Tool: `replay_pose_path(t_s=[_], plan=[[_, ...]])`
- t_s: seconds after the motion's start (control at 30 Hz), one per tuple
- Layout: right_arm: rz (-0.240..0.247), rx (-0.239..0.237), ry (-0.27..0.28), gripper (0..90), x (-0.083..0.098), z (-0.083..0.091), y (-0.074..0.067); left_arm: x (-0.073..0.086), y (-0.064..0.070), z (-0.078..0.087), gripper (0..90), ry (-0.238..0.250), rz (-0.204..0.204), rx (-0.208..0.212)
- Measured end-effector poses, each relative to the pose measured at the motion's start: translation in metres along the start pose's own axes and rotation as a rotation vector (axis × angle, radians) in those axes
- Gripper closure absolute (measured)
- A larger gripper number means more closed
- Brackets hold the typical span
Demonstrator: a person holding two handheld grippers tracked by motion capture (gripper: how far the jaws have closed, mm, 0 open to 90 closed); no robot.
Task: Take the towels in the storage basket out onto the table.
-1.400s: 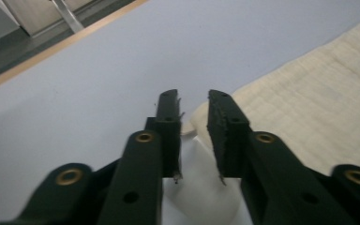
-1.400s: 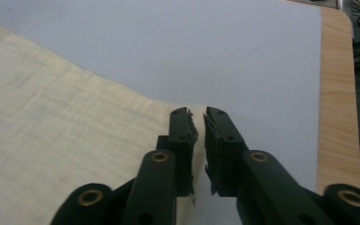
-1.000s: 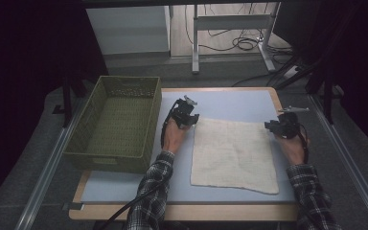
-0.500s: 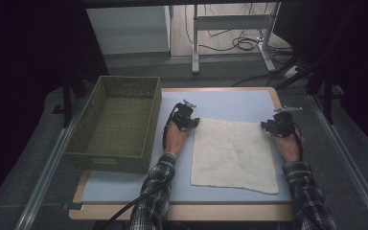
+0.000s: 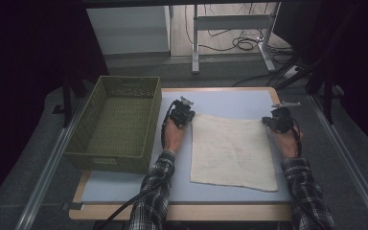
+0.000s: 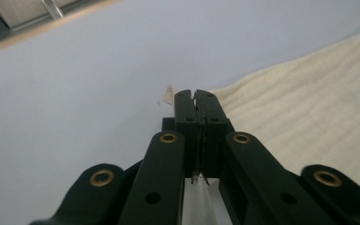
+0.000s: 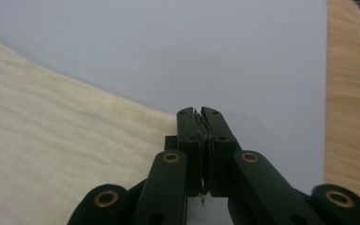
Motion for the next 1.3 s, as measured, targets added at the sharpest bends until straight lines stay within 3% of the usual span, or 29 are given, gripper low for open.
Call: replay_pose_path(t_s=[0.13, 0.37, 0.83, 1.3], plan=[[0.009, 0.0, 0.023, 87.1, -0.008, 0.007, -0.002, -0.005, 0.002, 0.008, 88.3, 0.012, -0.01, 0.002], [0.038, -0.003, 0.05, 86.8, -0.004, 0.028, -0.01, 0.007, 0.015, 0.023, 88.0, 0.013, -0.044, 0.031], [0.087, -0.039, 0.088, 86.8, 0.021, 0.075, -0.034, 0.041, 0.037, 0.052, 88.1, 0.028, -0.047, 0.11], [0.074, -0.081, 0.121, 86.8, 0.056, 0.107, -0.05, 0.076, 0.059, 0.077, 88.0, 0.028, -0.082, 0.193]])
Point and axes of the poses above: each handheld gripper's, and its own axes: z roughly backward along the jaws, x roughly out of its underside, y roughly to its right, the point moved 6 cm from there along -z, roughly forward along the jaws, and after that the axes turned 14 degrees about z, right-handed, at the moved point
